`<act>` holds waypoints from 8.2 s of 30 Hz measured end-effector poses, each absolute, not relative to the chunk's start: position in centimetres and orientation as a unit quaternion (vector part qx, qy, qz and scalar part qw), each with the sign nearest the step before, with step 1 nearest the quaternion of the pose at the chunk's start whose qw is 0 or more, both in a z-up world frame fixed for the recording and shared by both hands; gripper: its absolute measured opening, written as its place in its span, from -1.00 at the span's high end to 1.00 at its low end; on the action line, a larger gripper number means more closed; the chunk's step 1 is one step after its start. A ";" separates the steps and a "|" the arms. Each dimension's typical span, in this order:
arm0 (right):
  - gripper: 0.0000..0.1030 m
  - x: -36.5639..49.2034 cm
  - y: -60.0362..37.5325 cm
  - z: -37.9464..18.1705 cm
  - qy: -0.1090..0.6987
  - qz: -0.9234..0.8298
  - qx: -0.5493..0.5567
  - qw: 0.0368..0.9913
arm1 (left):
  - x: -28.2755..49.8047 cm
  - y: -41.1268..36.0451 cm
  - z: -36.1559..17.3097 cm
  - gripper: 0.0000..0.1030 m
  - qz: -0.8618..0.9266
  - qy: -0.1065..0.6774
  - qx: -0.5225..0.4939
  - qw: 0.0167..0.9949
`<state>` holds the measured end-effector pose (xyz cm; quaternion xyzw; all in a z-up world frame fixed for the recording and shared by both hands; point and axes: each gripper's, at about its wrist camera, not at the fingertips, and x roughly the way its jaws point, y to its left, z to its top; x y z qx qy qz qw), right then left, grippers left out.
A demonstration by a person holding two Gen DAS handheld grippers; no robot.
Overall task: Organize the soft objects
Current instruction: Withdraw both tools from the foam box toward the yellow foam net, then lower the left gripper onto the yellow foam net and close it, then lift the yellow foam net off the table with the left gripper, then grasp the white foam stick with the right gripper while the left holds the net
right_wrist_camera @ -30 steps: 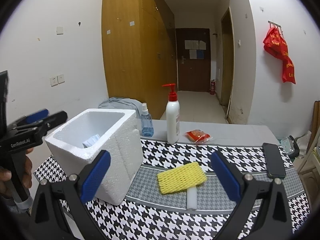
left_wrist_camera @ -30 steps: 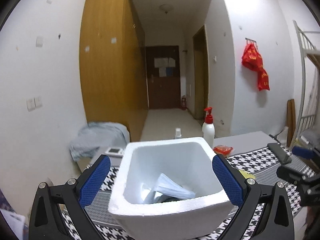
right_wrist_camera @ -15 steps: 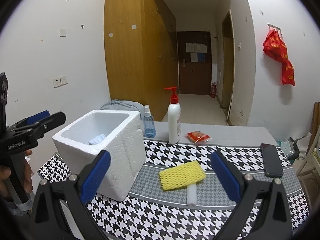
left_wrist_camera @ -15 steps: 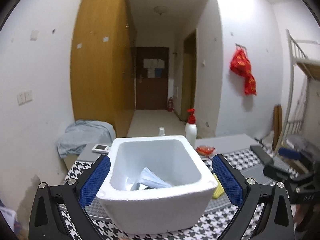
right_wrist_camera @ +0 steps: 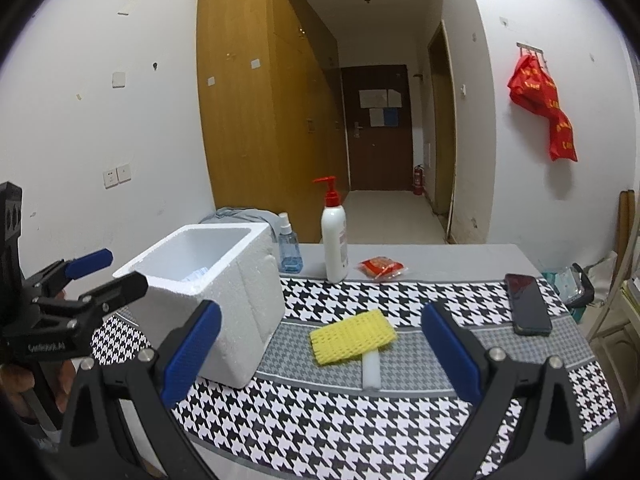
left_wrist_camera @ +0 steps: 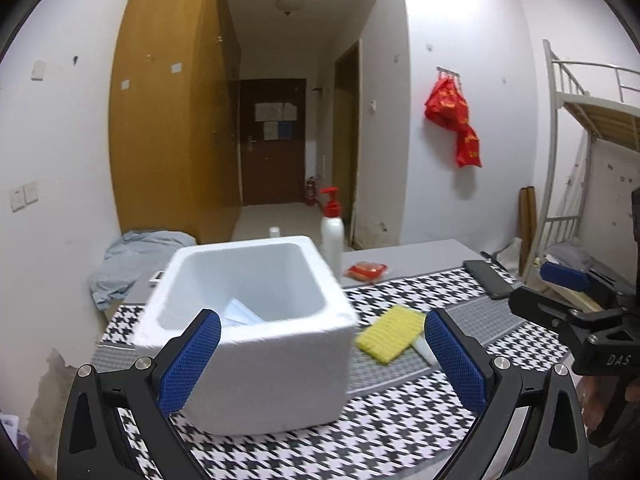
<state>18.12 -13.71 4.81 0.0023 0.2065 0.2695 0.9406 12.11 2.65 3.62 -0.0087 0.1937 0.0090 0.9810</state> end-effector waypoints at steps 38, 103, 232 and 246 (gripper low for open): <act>-0.97 15.4 -18.8 2.4 0.230 0.228 0.033 0.946 | 11.7 -1.7 0.2 -0.98 -0.041 0.213 -0.046 0.975; -0.97 25.3 -23.9 -4.8 0.306 0.204 0.048 0.929 | 24.0 -8.6 -3.5 -0.98 -0.060 0.308 0.027 0.949; -0.71 33.2 -10.3 -10.0 0.430 0.314 -0.110 0.839 | 32.0 -1.4 -7.2 0.59 -0.069 0.381 -0.085 0.918; 0.12 33.7 -10.3 -10.2 0.429 0.301 -0.123 0.843 | 32.1 -1.4 -7.4 0.59 -0.068 0.380 -0.086 0.918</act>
